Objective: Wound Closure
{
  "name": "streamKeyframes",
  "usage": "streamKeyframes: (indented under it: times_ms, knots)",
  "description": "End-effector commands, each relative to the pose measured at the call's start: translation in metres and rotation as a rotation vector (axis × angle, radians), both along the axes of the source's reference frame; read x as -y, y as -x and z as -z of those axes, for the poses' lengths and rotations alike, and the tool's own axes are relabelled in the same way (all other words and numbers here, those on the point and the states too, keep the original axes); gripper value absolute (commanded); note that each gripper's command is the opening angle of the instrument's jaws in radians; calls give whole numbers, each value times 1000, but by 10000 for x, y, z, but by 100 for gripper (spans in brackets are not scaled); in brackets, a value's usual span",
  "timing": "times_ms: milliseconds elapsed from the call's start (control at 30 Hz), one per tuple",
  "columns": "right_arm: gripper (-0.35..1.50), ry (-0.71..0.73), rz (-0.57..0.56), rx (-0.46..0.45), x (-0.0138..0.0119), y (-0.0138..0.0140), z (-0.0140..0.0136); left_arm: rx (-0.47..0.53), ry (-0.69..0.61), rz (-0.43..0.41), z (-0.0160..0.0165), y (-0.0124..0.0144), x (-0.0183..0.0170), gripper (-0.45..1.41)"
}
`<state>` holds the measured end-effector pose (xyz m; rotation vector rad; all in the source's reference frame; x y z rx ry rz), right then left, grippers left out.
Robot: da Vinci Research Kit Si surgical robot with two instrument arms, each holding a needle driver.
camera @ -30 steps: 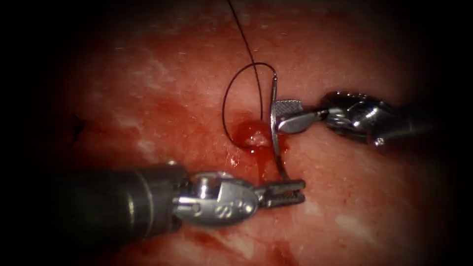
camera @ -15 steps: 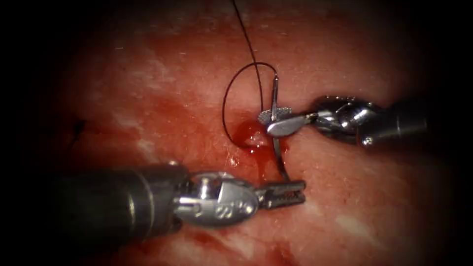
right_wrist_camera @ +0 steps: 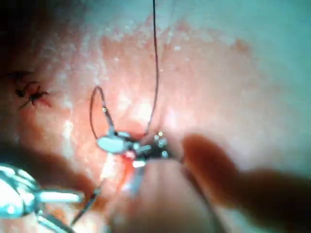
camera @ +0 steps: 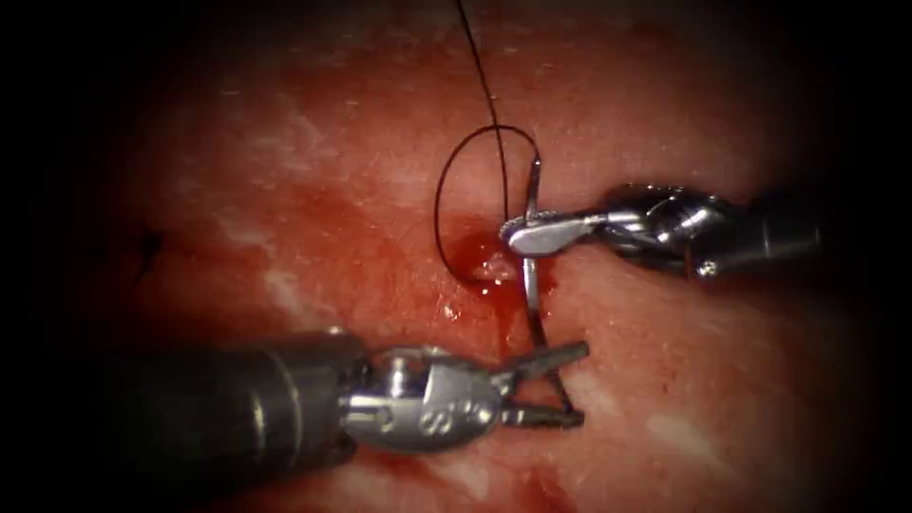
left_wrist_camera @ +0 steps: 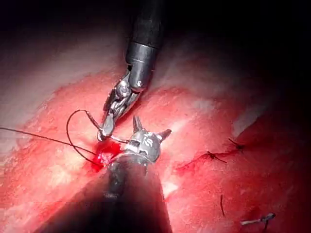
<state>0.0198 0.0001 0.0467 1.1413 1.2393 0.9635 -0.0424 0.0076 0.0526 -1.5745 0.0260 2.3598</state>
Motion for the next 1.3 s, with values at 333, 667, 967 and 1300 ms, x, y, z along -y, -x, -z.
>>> streamKeyframes:
  times_ms: [333, 667, 967, 1300]
  knots:
    - [-35, 217, -127, 87, -21, 17, -1, 84, -264, 2, 17, -20, -3, 15]
    - [-35, 362, -178, 155, -29, 25, 19, 6, -425, -24, -28, -61, -21, -45]
    - [-35, 468, -196, 187, -27, 20, 22, -92, -460, -21, -75, -51, -50, -45]
    - [-35, 558, -212, 223, -28, 19, 28, -256, -502, -71, -144, -38, -33, -45]
